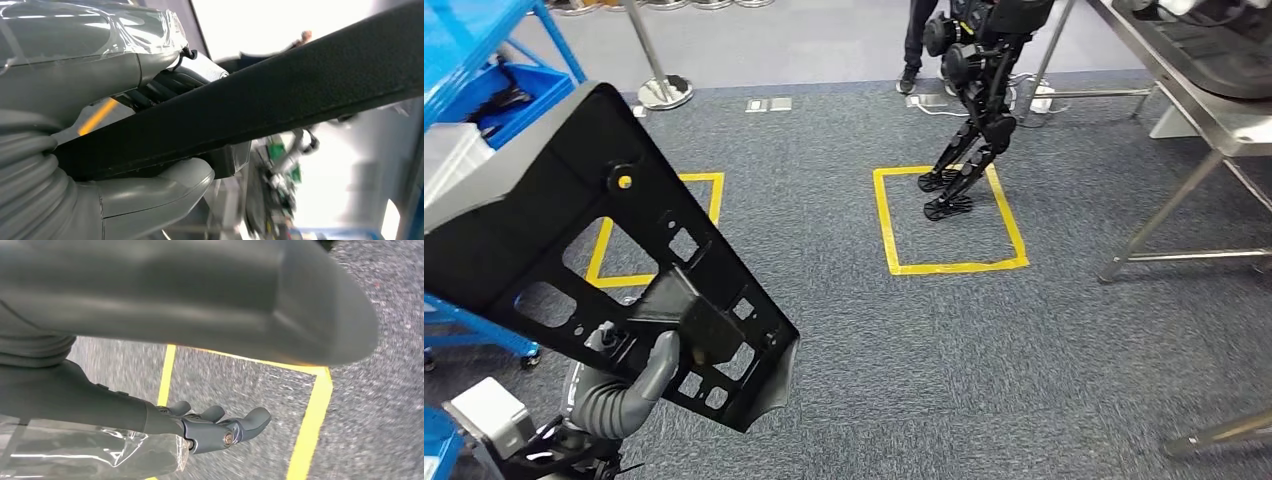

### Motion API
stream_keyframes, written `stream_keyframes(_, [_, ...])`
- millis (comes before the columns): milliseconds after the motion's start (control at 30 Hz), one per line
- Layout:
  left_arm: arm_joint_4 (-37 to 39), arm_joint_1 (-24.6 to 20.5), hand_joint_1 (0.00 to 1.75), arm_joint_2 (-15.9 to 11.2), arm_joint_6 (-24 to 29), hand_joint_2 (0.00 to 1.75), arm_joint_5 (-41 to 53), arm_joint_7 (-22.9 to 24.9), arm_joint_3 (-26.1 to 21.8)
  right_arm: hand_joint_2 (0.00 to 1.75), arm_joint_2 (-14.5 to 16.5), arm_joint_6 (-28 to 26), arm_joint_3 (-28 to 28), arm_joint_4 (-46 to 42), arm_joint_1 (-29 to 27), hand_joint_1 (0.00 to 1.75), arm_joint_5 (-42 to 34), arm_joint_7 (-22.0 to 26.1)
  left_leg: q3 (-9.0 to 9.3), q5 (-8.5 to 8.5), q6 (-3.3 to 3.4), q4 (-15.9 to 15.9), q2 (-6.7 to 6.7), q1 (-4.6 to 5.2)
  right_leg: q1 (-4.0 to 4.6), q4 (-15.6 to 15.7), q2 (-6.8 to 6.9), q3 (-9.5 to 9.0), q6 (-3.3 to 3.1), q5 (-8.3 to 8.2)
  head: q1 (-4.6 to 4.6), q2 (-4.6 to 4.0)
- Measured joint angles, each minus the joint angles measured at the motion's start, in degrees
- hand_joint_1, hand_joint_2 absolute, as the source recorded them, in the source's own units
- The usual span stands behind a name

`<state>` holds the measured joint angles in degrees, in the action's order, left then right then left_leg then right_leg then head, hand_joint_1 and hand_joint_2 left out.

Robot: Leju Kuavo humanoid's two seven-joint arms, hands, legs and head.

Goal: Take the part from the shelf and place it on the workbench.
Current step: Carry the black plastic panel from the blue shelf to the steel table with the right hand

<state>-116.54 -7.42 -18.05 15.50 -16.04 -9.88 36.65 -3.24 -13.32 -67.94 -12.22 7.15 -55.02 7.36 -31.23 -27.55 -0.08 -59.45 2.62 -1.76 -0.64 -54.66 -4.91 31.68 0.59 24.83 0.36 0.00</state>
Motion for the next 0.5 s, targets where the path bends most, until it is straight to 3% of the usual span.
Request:
stream_keyframes(67, [0.7,-1.4,1.75,1.0,-0.3,1.75,0.0,0.0,1.0,0.00,-0.4,0.4,0.1,0.0,0.2,0.00,-1.2,0.2,1.61,1.10,0.06,4.3,2.48,-0.29,-0.05,-0.1,-1.26,0.80,0.91,-0.40,0.07,0.01])
stream_keyframes(133, [1.6,-2.7,1.75,2.1,-0.4,1.75,0.0,-0.1,2.2,0.00,-0.8,0.6,0.2,0.0,0.0,0.00,-2.0,0.2,1.39,1.28,0.88,4.4,1.78,0.02,-0.31,0.1,-2.57,1.53,1.85,-0.98,0.17,0.02])
stream_keyframes(167, [2.1,-3.5,1.75,2.6,-0.4,1.75,0.0,-0.1,2.7,0.00,-1.0,0.7,0.3,0.0,-0.1,0.00,-2.4,0.0,1.37,1.49,1.35,4.5,1.05,0.12,-0.45,-0.1,-2.32,1.80,2.17,-0.94,0.19,0.01])
stream_keyframes(233, [3.0,-5.3,1.75,3.7,-0.7,1.75,-0.2,-0.1,3.9,0.00,-1.2,1.0,0.6,0.0,-0.3,0.00,-3.4,-0.6,1.32,1.85,2.38,4.7,-0.51,0.24,-0.38,-3.3,0.40,3.39,2.50,1.02,0.35,0.01])
stream_keyframes(300, [4.2,-7.0,1.75,4.9,-1.0,1.75,-0.6,-0.1,5.2,0.00,-1.3,1.4,1.0,0.0,-0.2,0.00,-4.1,-1.6,1.17,1.92,3.00,4.8,-2.20,0.69,-0.17,-11.2,3.34,6.96,2.59,5.04,0.50,0.01])
stream_keyframes(367, [5.6,-8.2,1.75,5.9,-1.1,1.75,-1.0,-0.1,6.5,0.00,-1.3,1.8,1.2,0.0,-0.2,0.00,-4.3,-2.5,1.07,1.90,3.17,4.8,-3.93,1.16,-0.16,-17.6,3.91,9.81,2.58,7.32,0.51,0.00])
stream_keyframes(400, [6.2,-8.7,1.75,6.2,-1.1,1.75,-1.1,-0.2,7.0,0.00,-1.3,1.9,1.3,0.0,-0.3,0.00,-4.3,-2.9,1.06,1.88,3.20,4.8,-4.70,1.32,-0.16,-17.8,3.98,9.71,2.51,6.94,0.51,0.00])
stream_keyframes(433, [6.6,-9.0,1.75,6.5,-1.1,1.75,-1.2,-0.3,7.4,0.00,-1.3,1.9,1.4,0.0,-0.3,0.00,-4.1,-3.0,1.08,1.85,3.21,4.8,-5.42,1.44,-0.14,-15.5,4.19,8.36,2.40,5.58,0.51,0.00])
stream_keyframes(500, [7.2,-9.6,1.75,6.9,-1.0,1.75,-1.5,-0.6,8.1,0.00,-1.5,1.9,1.4,0.0,-0.3,0.00,-3.8,-3.0,1.19,1.72,3.14,4.7,-6.63,1.69,0.13,-7.0,6.26,3.68,2.07,2.21,0.51,0.00])
